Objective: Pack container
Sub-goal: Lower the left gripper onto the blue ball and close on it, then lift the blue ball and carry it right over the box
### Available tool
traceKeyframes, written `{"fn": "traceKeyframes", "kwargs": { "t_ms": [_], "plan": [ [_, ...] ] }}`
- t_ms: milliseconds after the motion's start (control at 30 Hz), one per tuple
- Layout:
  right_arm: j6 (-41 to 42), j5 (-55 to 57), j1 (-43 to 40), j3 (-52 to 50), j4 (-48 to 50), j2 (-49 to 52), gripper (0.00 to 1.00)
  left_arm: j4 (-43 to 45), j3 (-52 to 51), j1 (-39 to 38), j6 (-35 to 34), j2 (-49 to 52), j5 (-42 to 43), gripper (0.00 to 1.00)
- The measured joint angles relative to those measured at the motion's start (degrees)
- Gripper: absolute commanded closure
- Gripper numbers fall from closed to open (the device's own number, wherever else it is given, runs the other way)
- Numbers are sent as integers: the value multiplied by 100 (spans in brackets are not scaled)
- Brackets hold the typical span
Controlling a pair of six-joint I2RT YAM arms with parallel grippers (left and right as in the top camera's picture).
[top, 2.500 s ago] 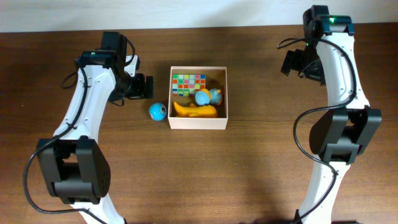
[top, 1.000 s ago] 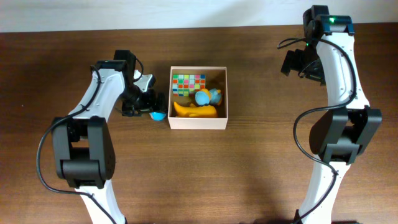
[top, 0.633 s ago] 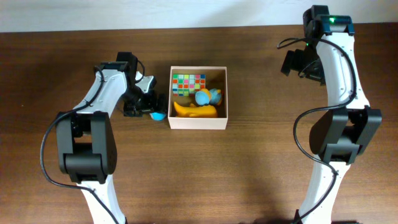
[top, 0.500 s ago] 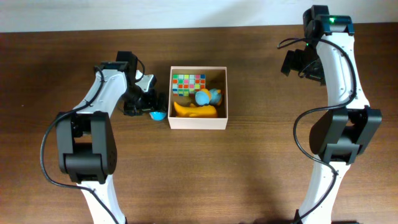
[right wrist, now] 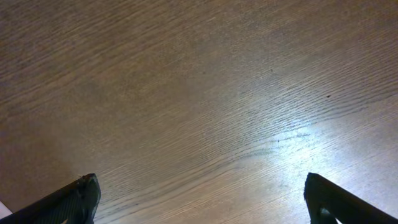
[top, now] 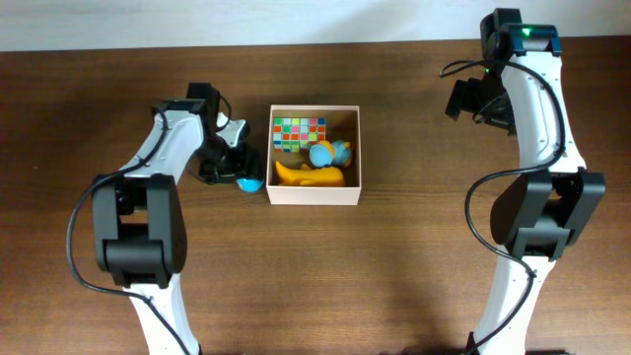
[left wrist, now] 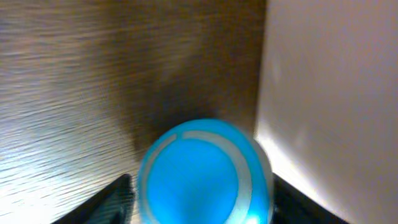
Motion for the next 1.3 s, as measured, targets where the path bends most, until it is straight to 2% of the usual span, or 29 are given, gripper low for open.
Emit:
{"fn": "traceKeyframes", "kwargs": {
  "t_ms": [100, 600, 1000, 1133, 1300],
  "plan": [
    [2, 0, 0, 0, 0, 0, 1, -2, 2, -48, 22, 33, 39, 51],
    [2, 0, 0, 0, 0, 0, 1, -90, 114, 55, 17, 59, 76, 51],
    [-2, 0, 0, 0, 0, 0, 1, -785, 1023, 354, 74, 214, -142, 52],
    [2, 0, 0, 0, 0, 0, 1, -1185, 1650, 354, 343, 214, 190, 52],
    [0, 0, 0, 0, 0, 0, 1, -1674, 2385, 354, 835, 214, 994, 52]
  ]
}}
